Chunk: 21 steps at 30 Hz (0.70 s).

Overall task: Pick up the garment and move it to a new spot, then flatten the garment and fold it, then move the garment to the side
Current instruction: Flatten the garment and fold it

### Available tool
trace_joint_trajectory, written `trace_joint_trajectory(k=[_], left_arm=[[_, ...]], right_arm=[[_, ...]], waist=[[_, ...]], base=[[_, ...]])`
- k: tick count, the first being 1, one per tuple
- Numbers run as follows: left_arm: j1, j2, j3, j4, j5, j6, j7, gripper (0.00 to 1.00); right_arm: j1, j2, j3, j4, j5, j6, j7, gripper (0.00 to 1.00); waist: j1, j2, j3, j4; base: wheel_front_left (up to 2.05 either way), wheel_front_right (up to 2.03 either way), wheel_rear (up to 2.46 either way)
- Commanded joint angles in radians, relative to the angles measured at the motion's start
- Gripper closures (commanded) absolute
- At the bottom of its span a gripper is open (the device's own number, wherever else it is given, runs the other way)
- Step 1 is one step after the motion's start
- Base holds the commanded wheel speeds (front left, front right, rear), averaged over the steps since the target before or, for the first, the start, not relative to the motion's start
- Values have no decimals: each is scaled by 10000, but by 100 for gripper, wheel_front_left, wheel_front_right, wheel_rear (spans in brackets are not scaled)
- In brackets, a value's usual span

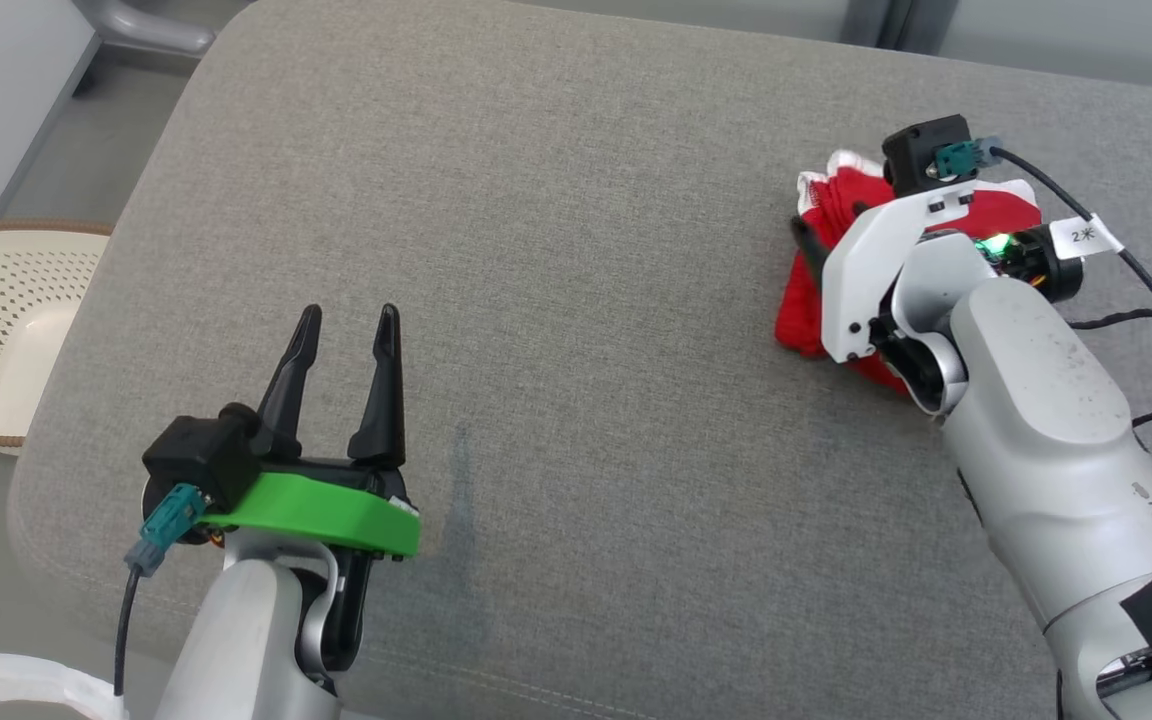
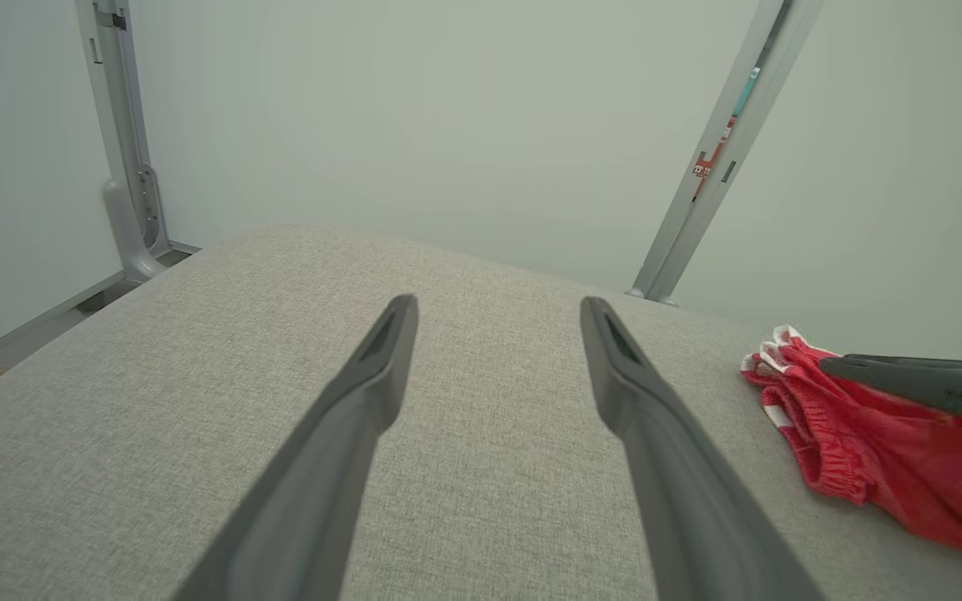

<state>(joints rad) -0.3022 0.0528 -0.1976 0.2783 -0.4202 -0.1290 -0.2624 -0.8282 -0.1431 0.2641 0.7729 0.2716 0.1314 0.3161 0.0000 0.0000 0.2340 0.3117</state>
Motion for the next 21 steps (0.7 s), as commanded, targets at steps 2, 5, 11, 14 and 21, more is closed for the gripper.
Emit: trace_joint_trajectory(k=[2,5,11,14,21], left_arm=[[183,-13,35,53,17,-22,-27,0],[251,-15,105,96,58,-22,-27,0],[433,-11,219,102,166,-22,-27,0],[508,-13,161,86,212,-22,-27,0],[477,-15,39,45,200,-22,-27,0]], right_arm=[[192,253,-74,-448,681,-16,-406,0],[393,432,2,-1320,1879,-13,-788,0],[1058,-637,-47,-2382,1835,-12,-1183,0],[1517,-1174,-540,-2431,1375,-13,-1284,0],[2686,-1750,-1819,-2229,167,-13,-1530,0]], waist=[[0,0,-118,-46],[0,0,-307,-196],[0,0,-718,-630],[0,0,-830,-782],[0,0,-776,-896]], base=[[0,0,0],[0,0,0],[0,0,0],[0,0,0],[0,0,0]])
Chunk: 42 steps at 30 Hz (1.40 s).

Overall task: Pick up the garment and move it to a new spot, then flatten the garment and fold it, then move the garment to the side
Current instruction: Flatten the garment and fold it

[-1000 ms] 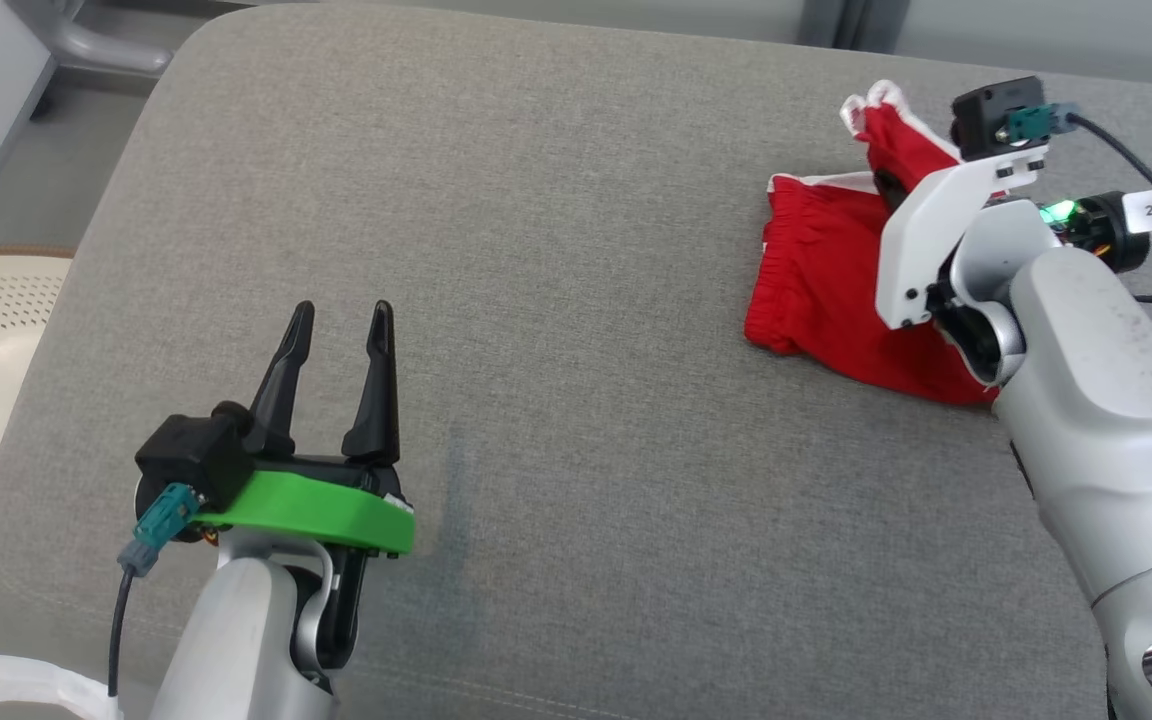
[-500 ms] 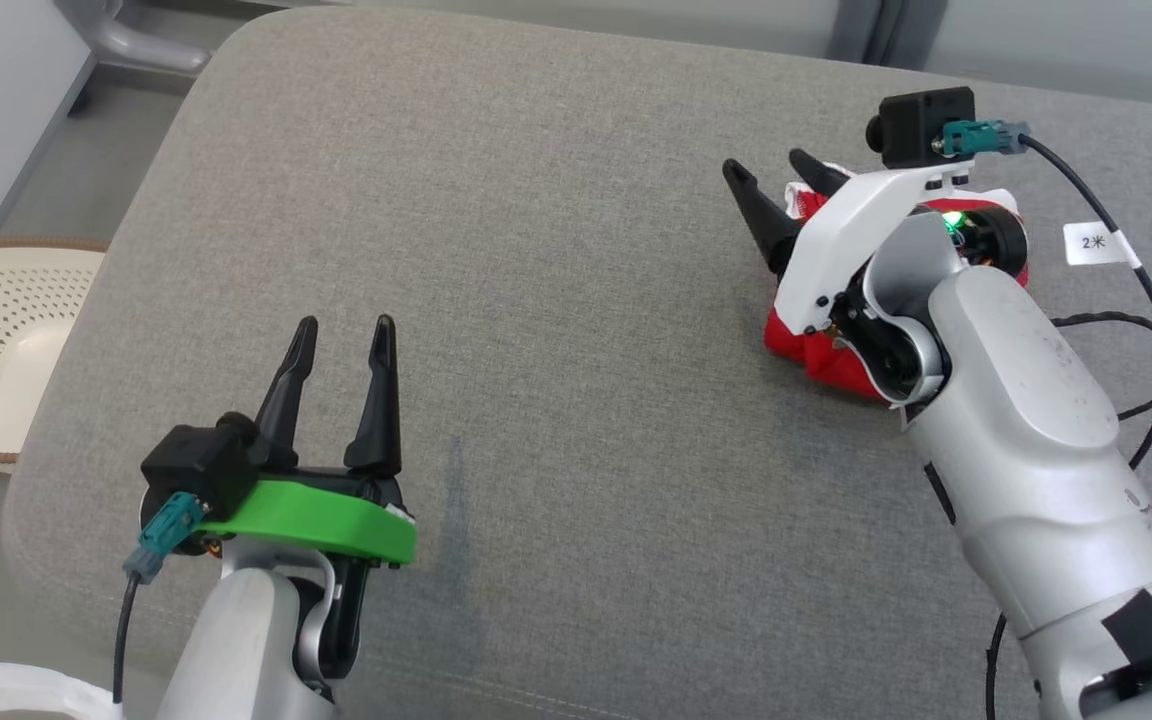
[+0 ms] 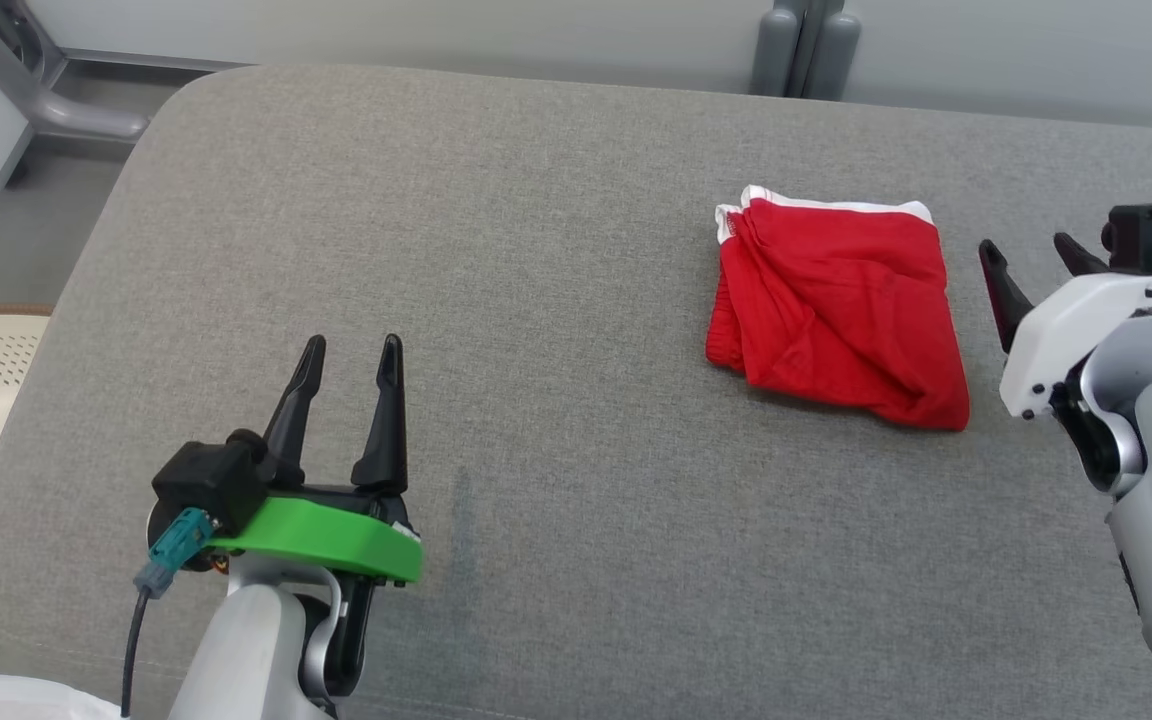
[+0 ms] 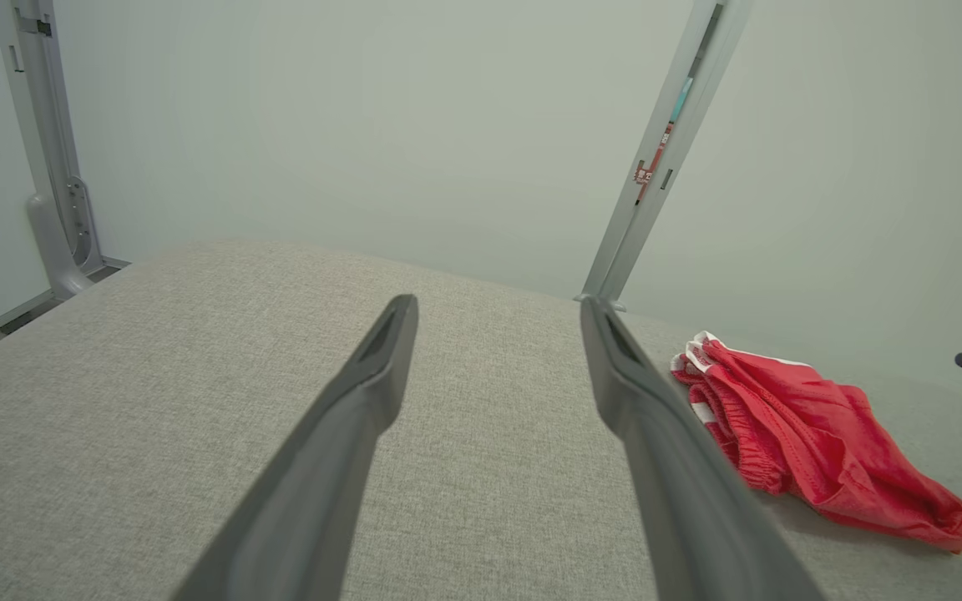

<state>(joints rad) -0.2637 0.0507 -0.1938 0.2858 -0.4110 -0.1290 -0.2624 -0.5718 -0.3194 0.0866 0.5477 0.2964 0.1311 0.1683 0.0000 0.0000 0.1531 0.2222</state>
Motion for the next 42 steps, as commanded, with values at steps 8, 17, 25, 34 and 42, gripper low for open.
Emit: trace_joint_trajectory(k=[8,17,25,34,42], left_arm=[[-207,7,-222,-77,60,-22,-27,0],[-436,6,-160,-99,-7,-22,-27,0],[-454,8,-116,-34,69,-22,-27,0],[-149,70,182,-17,164,-22,-27,0],[316,181,790,-62,250,-22,-27,0]], right_arm=[[650,182,-448,239,-960,-10,-429,100],[302,714,411,789,-1085,-10,-560,100],[379,1310,2330,731,-570,-10,-1044,100],[748,1658,5225,-631,1269,-13,-1546,100],[1722,1552,3182,-1921,1130,-13,-3042,0]], waist=[[0,0,442,168],[0,0,834,356],[0,0,690,341],[0,0,208,-157],[0,0,-368,-942]], base=[[0,0,0],[0,0,0],[0,0,0],[0,0,0],[0,0,0]])
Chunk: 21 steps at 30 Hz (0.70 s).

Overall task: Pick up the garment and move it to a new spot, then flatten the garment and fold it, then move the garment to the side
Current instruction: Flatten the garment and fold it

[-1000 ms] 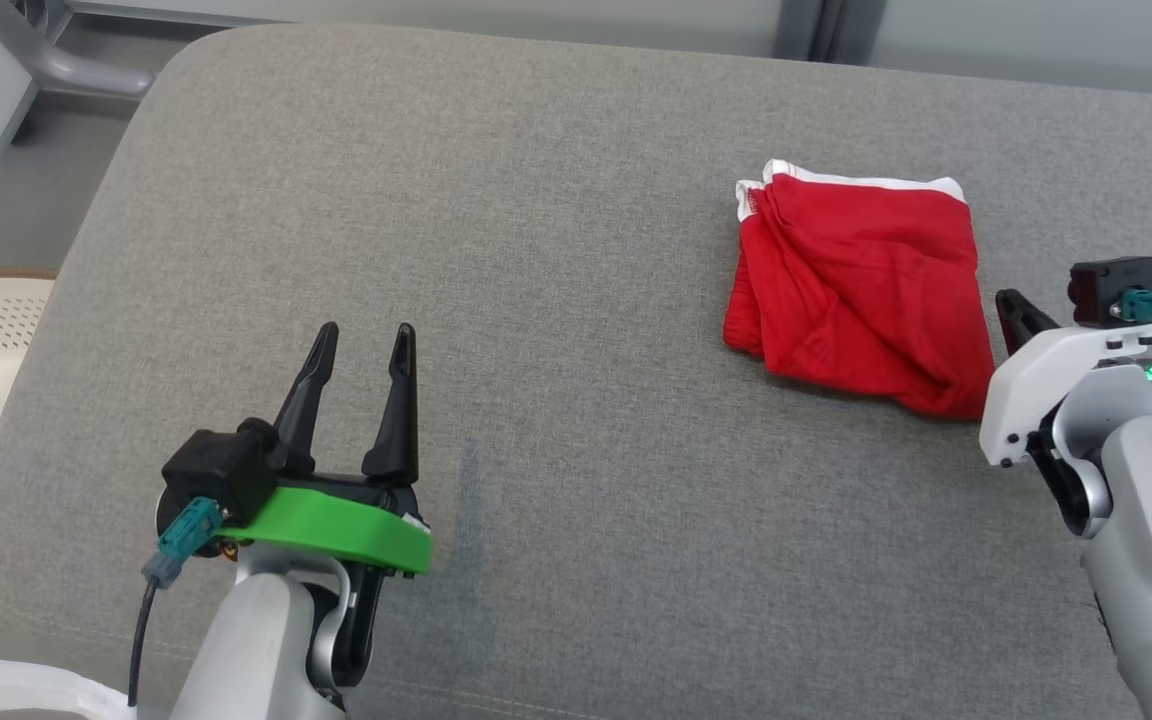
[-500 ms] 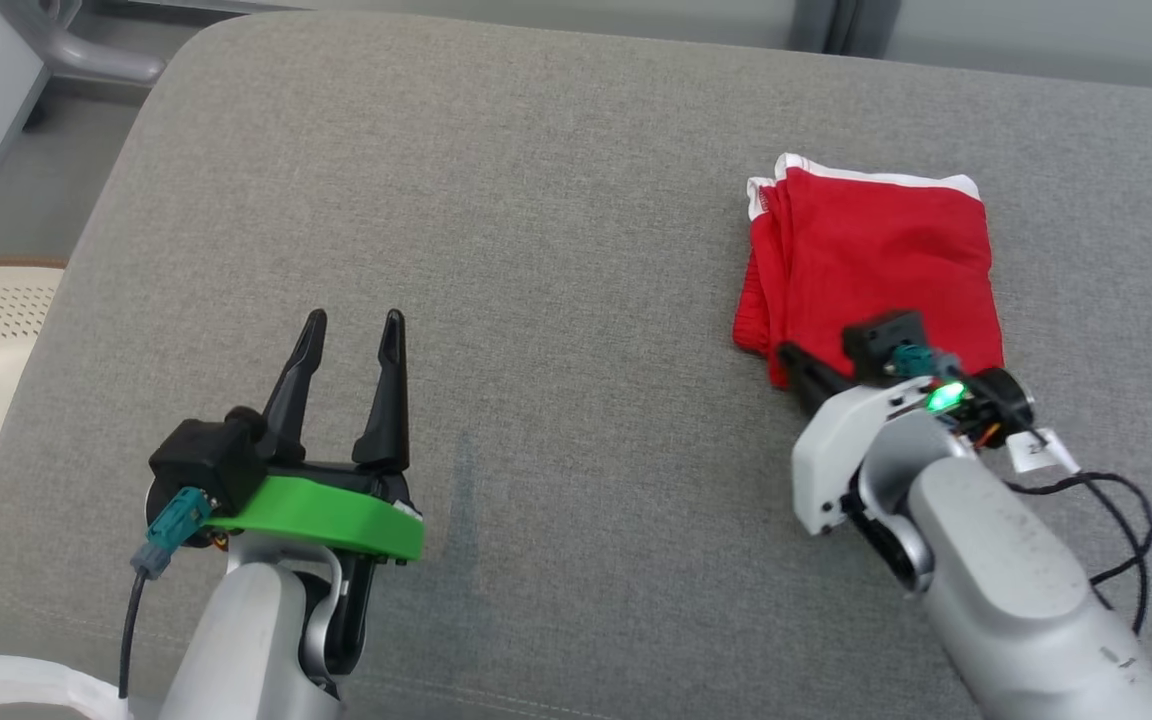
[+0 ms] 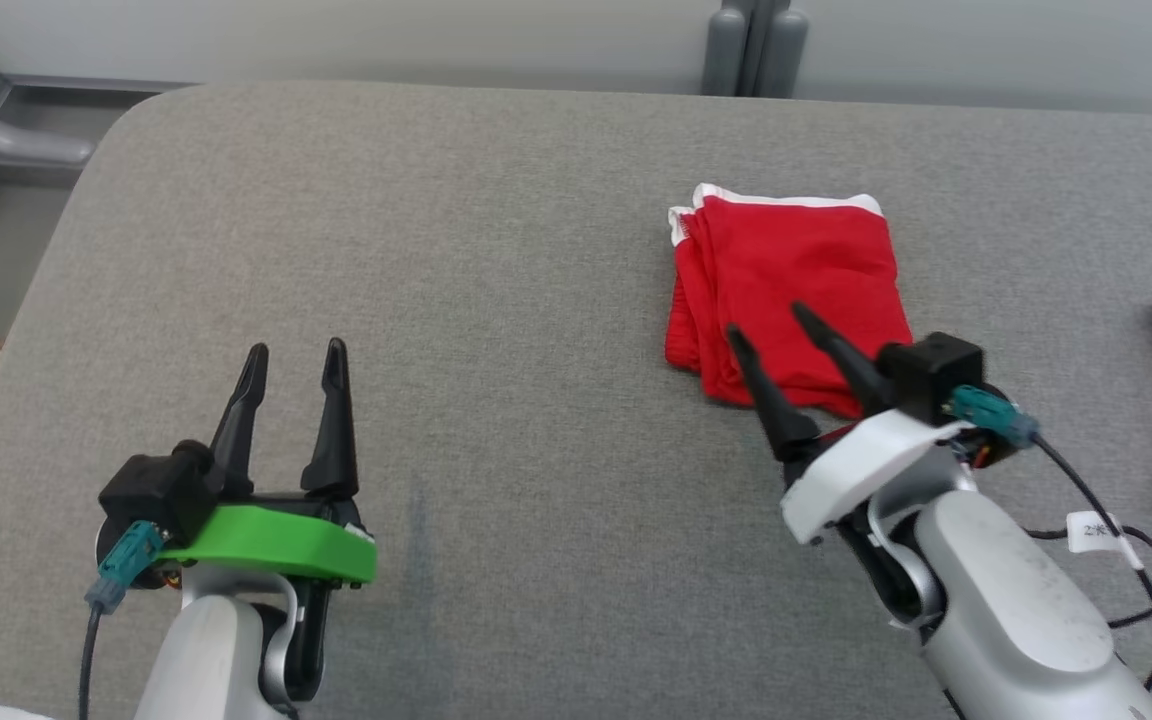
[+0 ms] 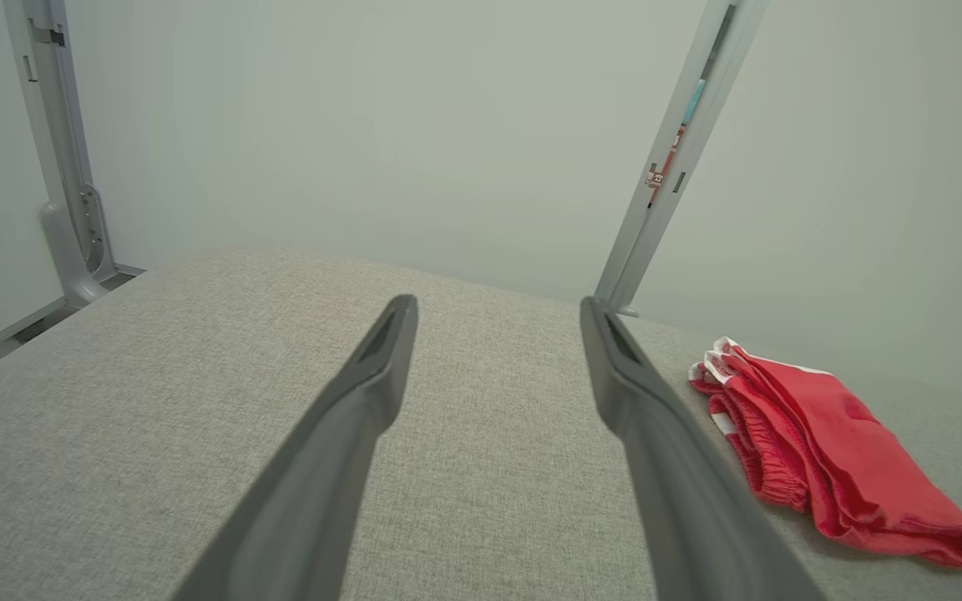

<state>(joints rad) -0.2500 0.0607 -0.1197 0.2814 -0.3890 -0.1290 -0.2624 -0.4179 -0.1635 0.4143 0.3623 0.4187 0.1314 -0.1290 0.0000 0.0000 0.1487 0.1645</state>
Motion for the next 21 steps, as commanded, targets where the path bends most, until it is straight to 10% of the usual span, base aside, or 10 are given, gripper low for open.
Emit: trace_joint_trajectory(k=[1,11,21], left_arm=[[267,98,162,-39,39,-23,-27,0],[1103,153,934,-89,322,-23,-27,0],[1651,121,1110,-90,525,-23,-27,0]], right_arm=[[408,13,-611,-249,-280,-15,-173,0],[2135,4,-3730,-1453,-1557,-13,239,0],[2334,-70,-3645,-1043,-1667,-13,562,0]], waist=[[0,0,-408,-494],[0,0,-1070,-1360],[0,0,-1387,-1866]], base=[[0,0,0],[0,0,0],[0,0,0]])
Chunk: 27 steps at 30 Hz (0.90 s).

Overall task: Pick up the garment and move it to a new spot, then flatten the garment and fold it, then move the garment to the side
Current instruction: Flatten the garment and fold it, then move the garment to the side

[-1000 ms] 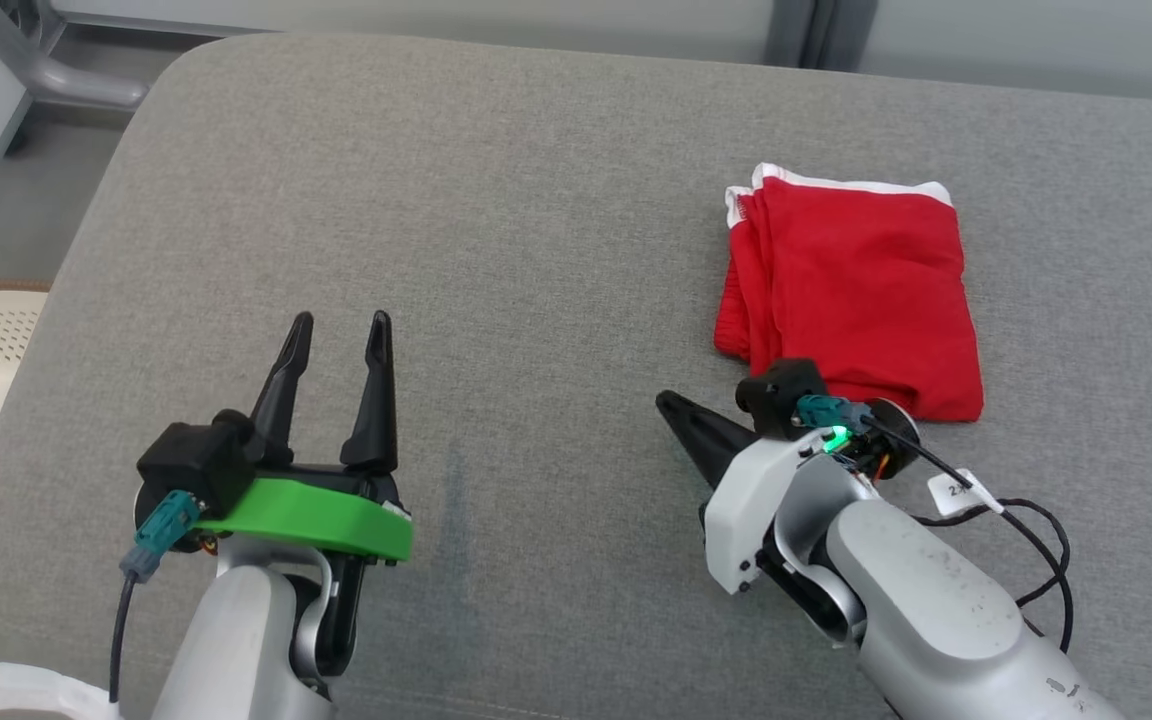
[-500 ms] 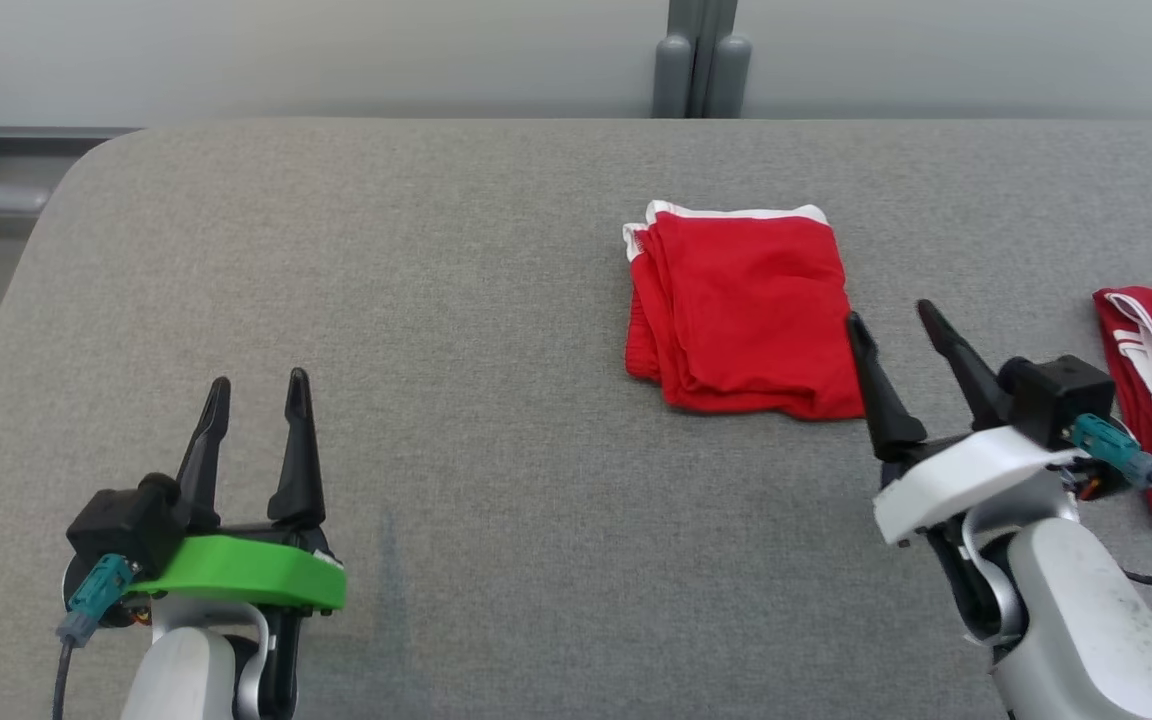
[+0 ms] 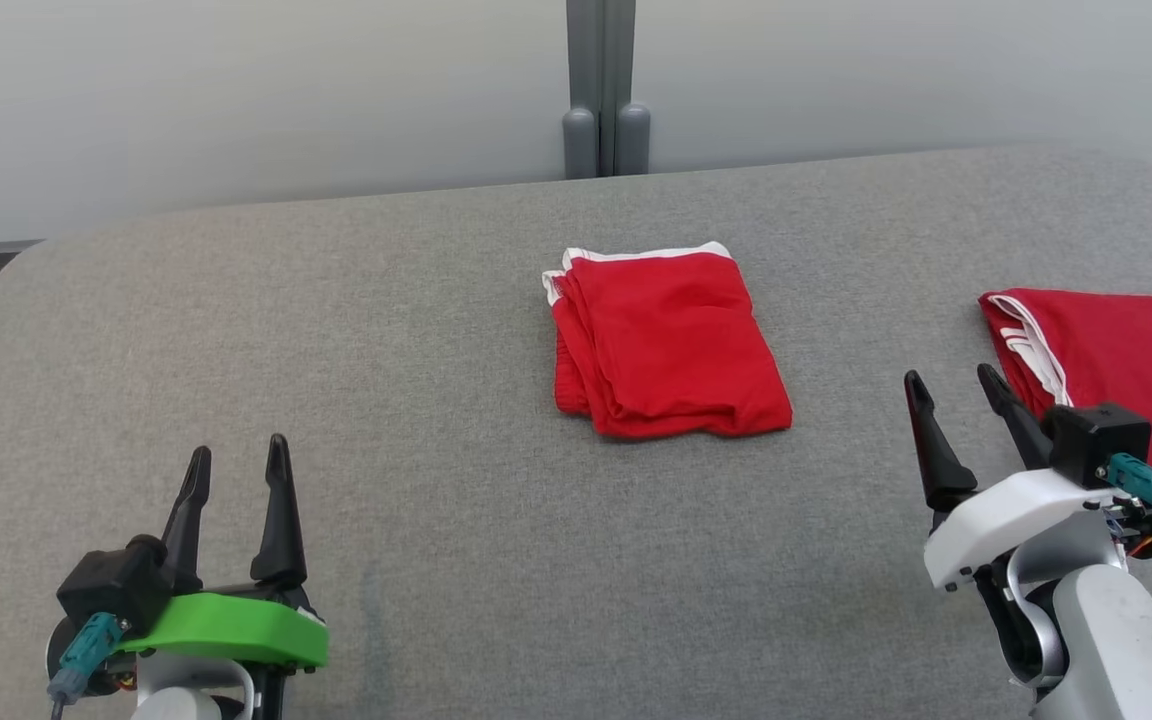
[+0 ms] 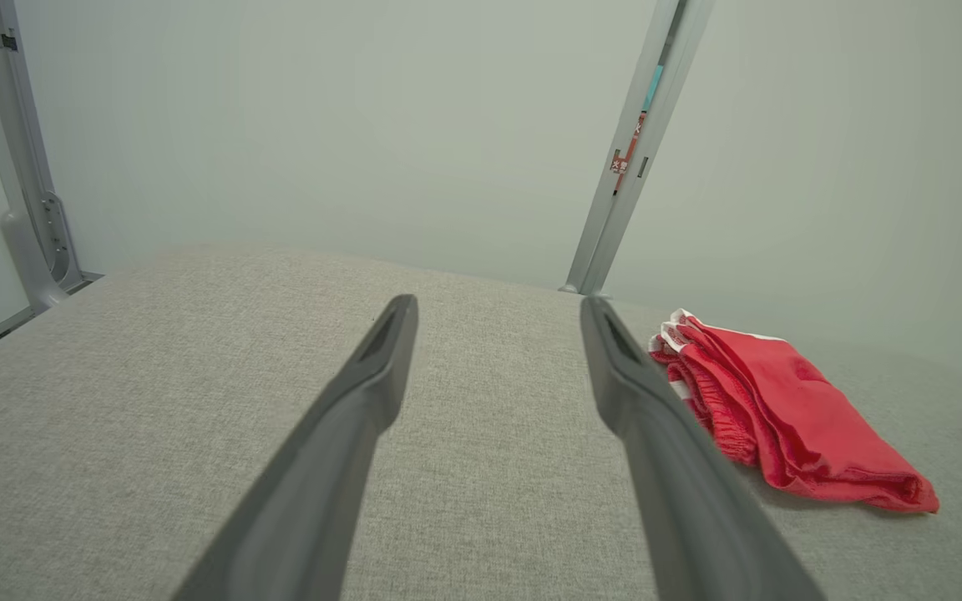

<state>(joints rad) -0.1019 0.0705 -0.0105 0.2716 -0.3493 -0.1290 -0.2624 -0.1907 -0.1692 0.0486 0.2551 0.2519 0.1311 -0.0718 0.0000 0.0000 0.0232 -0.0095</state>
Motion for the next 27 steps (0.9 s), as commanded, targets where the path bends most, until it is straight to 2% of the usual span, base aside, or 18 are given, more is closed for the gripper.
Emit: trace_joint_trajectory(k=[1,14,27], left_arm=[[198,18,21,22,140,-23,-27,0],[259,5,30,51,174,-23,-27,0],[279,-30,-17,1,122,-23,-27,0]], right_arm=[[45,-9,40,92,27,-10,-38,0],[-164,87,302,487,226,-10,-303,0],[-468,79,558,645,521,-8,-130,0]], waist=[[0,0,-154,-140],[0,0,-309,-142],[0,0,-202,24]], base=[[0,0,0],[0,0,0],[0,0,0]])
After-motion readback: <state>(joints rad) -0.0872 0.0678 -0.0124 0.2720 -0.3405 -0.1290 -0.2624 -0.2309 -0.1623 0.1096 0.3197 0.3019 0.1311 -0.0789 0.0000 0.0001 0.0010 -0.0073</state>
